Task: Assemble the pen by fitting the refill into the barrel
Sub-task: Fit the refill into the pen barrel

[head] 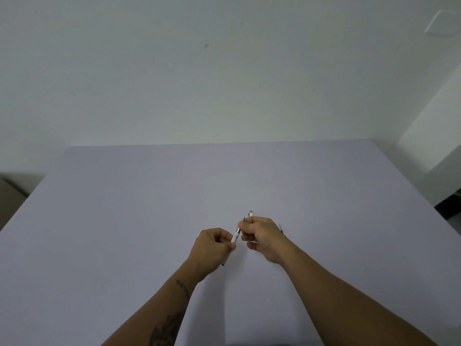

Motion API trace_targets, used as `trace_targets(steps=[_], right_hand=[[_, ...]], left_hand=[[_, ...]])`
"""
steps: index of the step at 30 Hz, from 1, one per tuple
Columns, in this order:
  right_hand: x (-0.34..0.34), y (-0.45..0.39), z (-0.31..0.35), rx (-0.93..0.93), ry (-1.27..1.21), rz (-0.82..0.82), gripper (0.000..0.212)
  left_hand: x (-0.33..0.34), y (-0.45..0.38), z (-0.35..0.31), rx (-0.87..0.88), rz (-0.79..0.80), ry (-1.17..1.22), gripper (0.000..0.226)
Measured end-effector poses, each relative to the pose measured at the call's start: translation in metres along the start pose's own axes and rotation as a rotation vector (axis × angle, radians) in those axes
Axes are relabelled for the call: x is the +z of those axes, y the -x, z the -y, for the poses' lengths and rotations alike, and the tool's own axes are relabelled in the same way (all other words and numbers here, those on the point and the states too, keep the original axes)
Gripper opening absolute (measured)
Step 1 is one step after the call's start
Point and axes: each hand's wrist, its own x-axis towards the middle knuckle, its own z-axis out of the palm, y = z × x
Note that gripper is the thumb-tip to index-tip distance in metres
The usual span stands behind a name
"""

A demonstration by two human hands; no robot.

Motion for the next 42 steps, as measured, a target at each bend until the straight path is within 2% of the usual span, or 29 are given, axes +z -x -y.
trace_targets(steps=[5, 10, 16, 23, 29, 33, 36, 42], right_hand=[[-0.002, 0.002, 0.000, -0.005, -0.006, 0.020, 0.014], [-0.002, 0.001, 0.001, 0.001, 0.025, -0.016, 0.007], [-0.008, 0.001, -0.001, 0.018, -0.043, 0.043, 0.014], [-0.007, -0.003, 0.001, 0.003, 0.007, -0.034, 0.007], [-0.012, -0.002, 0.000, 0.003, -0.071, 0.065, 0.012], [-0.009, -0.003, 0.001, -0.004, -0.050, 0.030, 0.007], [-0.008, -0.005, 0.003, -0.009, -0.019, -0.002, 0.013], [-0.011, -0.004, 0.003, -0.003, -0.096, 0.058, 0.010]], left_hand=[[0.001, 0.000, 0.000, -0.007, 0.002, 0.004, 0.008], [0.003, 0.001, -0.002, 0.006, -0.007, -0.023, 0.009], [0.004, 0.000, -0.003, 0.002, -0.015, -0.016, 0.009], [0.008, -0.002, -0.004, 0.004, -0.008, -0.024, 0.009], [0.007, -0.006, -0.007, 0.018, -0.004, -0.014, 0.007], [0.008, -0.008, -0.006, 0.013, 0.000, -0.016, 0.006], [0.008, -0.010, -0.006, 0.013, 0.002, -0.014, 0.005], [0.006, -0.013, -0.006, 0.021, -0.017, -0.006, 0.007]])
